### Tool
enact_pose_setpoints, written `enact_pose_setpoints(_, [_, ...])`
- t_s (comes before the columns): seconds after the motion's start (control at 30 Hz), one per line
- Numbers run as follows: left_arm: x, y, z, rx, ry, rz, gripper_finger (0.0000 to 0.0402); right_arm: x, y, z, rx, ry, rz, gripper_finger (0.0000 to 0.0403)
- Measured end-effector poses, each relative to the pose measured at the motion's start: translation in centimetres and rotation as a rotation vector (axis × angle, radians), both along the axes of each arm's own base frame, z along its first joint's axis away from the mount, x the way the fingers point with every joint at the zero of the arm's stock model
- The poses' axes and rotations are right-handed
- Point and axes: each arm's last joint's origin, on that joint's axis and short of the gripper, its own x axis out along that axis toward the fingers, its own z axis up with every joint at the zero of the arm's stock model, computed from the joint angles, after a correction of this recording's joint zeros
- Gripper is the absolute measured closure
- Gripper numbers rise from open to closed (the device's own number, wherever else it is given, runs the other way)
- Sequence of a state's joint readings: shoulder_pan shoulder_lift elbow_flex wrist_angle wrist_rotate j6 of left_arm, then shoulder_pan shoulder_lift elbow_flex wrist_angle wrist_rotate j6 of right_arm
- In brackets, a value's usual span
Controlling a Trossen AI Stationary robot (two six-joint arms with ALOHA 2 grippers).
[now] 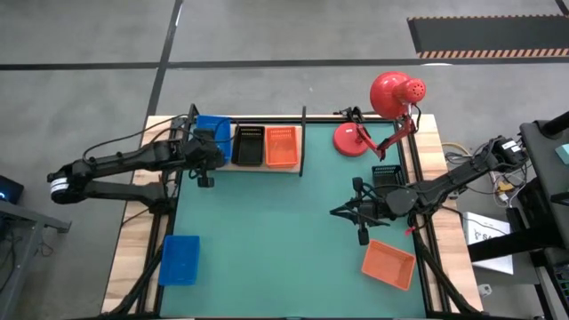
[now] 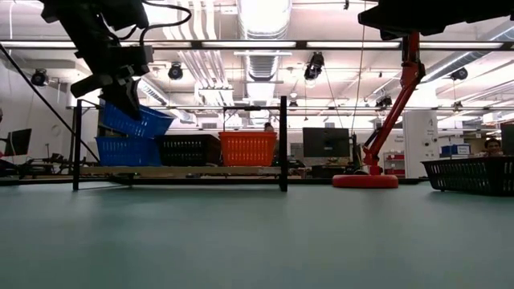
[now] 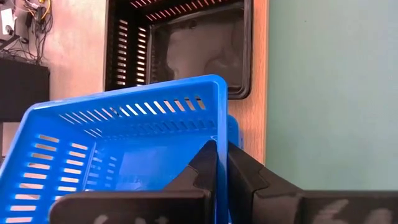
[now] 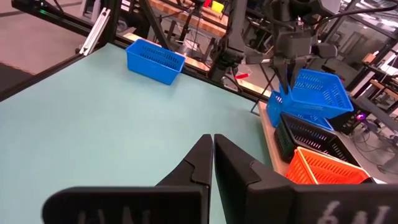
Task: Stack baskets on shelf by color
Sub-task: Stack the top blue bin on top of the blue bin on the shelf, then stack the black bin on top of the black bins on the shelf
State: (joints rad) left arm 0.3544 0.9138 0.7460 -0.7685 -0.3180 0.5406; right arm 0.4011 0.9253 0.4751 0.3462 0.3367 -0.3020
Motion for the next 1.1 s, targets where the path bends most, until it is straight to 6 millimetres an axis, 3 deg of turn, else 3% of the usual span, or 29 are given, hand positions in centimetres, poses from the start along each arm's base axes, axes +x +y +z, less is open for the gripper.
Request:
enact_pose_setpoints(0.13, [0.0,0.0,0.0,0.000,0.000,0.000,0.0393,0.0,0.0,0.0,0.000,0.000,0.000,0.0394])
enact_pose_setpoints(0.5, [-0.1,0.1,0.1,0.029,0.010,0.022,0.0318,0.0,0.0,-0.1,0.013,0.009,-0.004,0.0394])
enact_pose_setpoints(0.73, [-0.2,0.0,1.9,0.040,-0.065,0.059,0.0311,0.0,0.0,-0.1,-0.007,0.004,0.000,0.0394])
enact_pose_setpoints(1.1, [1.6,-2.4,3.1,-0.268,-0.335,0.120,0.0311,0.1,0.0,-0.2,-0.002,0.013,-0.003,0.0394])
